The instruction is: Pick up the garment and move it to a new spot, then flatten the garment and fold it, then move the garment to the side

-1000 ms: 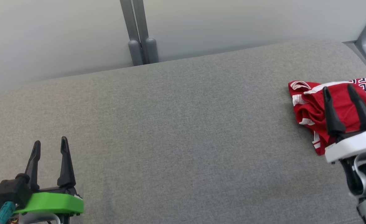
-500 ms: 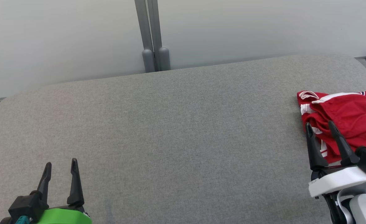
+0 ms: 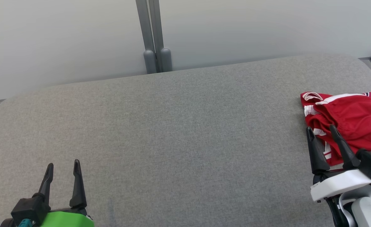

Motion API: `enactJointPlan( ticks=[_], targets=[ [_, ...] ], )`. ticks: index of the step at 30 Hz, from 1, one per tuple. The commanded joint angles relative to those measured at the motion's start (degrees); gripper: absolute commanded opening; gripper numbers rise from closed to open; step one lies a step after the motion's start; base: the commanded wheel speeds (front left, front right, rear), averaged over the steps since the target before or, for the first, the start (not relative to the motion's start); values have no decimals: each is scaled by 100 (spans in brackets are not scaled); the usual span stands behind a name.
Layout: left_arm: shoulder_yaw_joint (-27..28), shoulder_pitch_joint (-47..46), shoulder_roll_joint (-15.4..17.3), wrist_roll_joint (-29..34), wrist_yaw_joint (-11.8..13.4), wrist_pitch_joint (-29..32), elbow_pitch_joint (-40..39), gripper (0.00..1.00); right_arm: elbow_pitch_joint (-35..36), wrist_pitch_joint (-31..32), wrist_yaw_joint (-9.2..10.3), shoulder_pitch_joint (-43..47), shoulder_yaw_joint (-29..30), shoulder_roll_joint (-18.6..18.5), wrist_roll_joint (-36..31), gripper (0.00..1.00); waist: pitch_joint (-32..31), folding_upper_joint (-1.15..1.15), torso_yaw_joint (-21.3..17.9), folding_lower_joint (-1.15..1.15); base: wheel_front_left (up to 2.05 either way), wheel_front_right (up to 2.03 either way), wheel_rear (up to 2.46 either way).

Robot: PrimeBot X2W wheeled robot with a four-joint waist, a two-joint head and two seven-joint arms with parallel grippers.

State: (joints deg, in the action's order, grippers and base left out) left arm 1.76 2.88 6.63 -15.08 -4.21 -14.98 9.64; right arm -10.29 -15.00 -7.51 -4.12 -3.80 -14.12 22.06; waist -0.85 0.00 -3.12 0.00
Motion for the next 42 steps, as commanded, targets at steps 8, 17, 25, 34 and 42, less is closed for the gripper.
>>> enactJointPlan(
  ticks=[8, 17, 25, 34, 42],
  targets=[
    [56, -39, -84, -170, -86, 111, 213, 0, -134, 57, 0, 67, -13, 111, 182, 0, -18, 0, 10, 0, 0, 0, 0],
    [112, -151, -118, -1112, -117, 370, 235, 0, -160, 319, 0, 26, 120, 233, 1036, 0, -9, 0, 32, 0, 0, 0, 0],
    [138, -233, -145, -1856, -142, 554, 237, 0, -181, 525, 1, -9, 225, 332, 1707, 0, -2, 0, 51, 0, 0, 0, 0],
    [177, -323, -173, -2607, -168, 752, 256, 0, -202, 734, 1, -44, 330, 431, 2385, 0, 7, 0, 72, 0, 0, 0, 0],
    [215, -401, -197, -3233, -188, 923, 275, 0, -222, 908, 0, -73, 419, 515, 2956, 0, 15, 0, 92, 0, 0, 0, 0]
  ],
)
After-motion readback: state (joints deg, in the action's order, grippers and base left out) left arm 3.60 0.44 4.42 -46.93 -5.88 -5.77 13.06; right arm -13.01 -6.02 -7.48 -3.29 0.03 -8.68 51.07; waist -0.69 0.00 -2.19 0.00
